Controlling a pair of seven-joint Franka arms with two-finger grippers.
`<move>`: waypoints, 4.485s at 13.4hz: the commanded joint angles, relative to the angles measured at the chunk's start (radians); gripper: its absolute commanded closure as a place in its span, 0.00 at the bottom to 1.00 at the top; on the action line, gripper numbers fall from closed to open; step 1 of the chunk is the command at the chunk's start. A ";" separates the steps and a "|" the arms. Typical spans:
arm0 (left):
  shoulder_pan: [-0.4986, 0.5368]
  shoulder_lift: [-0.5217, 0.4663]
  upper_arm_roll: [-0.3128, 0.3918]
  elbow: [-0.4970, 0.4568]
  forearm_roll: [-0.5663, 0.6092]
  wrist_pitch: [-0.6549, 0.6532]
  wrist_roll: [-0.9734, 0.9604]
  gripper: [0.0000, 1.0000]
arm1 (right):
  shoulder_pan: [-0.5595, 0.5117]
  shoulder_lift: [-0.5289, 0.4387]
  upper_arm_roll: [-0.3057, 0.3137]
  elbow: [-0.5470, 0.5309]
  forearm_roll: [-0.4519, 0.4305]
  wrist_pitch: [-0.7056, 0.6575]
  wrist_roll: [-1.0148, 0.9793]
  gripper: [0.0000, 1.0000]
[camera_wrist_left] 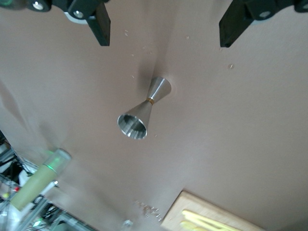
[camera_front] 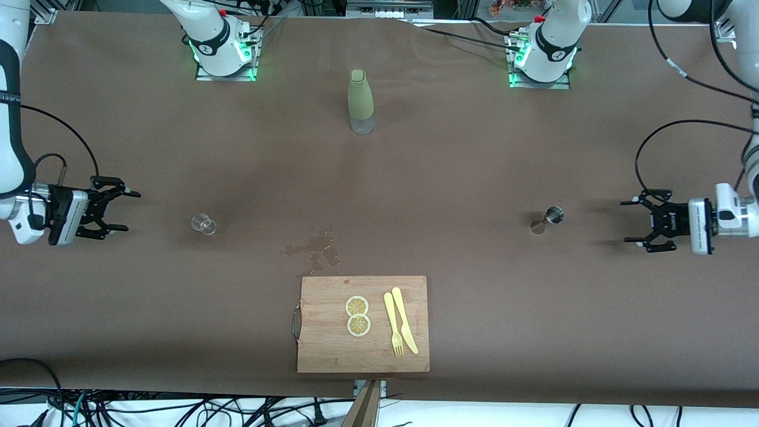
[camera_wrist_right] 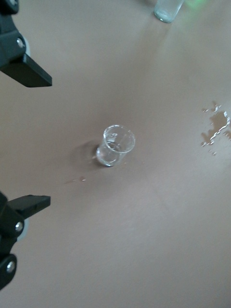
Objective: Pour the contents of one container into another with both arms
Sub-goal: 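Lower the left gripper to the steel jigger while the right gripper reaches the beaker, then close the left gripper on the jigger while the right gripper grasps the beaker, then lift the jigger and beaker and bring both grippers together mid-table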
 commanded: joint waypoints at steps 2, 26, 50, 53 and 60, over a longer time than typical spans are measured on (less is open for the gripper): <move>0.010 0.151 -0.005 0.029 -0.109 -0.083 0.270 0.00 | -0.026 0.059 -0.001 -0.061 0.233 0.018 -0.328 0.00; -0.088 0.309 -0.049 0.057 -0.284 -0.196 0.700 0.39 | -0.019 0.334 0.035 -0.115 0.700 -0.179 -0.910 0.00; -0.091 0.295 -0.052 0.081 -0.306 -0.263 0.695 1.00 | 0.019 0.377 0.045 -0.043 0.786 -0.179 -0.965 0.73; -0.097 0.271 -0.093 0.086 -0.307 -0.251 0.643 1.00 | 0.057 0.371 0.048 0.018 0.780 -0.151 -0.863 0.73; -0.237 0.189 -0.182 0.069 -0.363 -0.044 0.477 1.00 | 0.146 0.365 0.058 0.175 0.740 -0.144 -0.568 0.73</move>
